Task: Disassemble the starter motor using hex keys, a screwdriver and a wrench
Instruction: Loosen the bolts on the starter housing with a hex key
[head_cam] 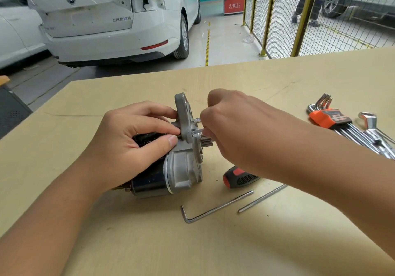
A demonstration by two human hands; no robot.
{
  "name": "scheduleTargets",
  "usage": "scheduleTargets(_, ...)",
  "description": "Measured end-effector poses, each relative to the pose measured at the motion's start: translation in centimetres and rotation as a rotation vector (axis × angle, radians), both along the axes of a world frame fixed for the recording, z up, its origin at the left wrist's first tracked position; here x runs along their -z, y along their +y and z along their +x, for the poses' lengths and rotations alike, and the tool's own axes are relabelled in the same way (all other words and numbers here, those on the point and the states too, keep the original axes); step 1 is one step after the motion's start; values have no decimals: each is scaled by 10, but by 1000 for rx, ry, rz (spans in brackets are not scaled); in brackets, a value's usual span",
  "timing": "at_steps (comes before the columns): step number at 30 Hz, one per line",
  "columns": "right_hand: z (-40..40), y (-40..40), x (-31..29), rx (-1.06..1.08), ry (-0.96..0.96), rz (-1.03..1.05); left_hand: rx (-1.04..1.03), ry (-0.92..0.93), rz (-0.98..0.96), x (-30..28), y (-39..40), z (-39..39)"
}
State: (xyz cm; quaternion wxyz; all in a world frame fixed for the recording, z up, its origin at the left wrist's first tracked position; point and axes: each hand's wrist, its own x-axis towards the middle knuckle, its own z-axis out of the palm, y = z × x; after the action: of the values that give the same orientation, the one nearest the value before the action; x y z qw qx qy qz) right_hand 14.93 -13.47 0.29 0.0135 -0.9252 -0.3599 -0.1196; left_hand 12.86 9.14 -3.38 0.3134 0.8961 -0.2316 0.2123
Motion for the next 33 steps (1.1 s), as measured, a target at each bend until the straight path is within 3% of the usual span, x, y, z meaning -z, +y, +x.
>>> scheduleTargets(8,-10,2,-3,64,-209,-61,-4,4,-1,-1,-1,-1)
scheduleTargets(16,-5,-1,-5,4,0,43,-7,5,3,-1,-1,-1)
scheduleTargets(21,-4,-1,-4,2,7,-53,-5,7,4,-1,-1,-1)
scheduleTargets(27,-5,1,-4,32,-120,-73,1,-4,7,0,-1,-1)
scheduleTargets(33,-2,-1,-3,27,-5,-8,8,-7,11,0,0,0)
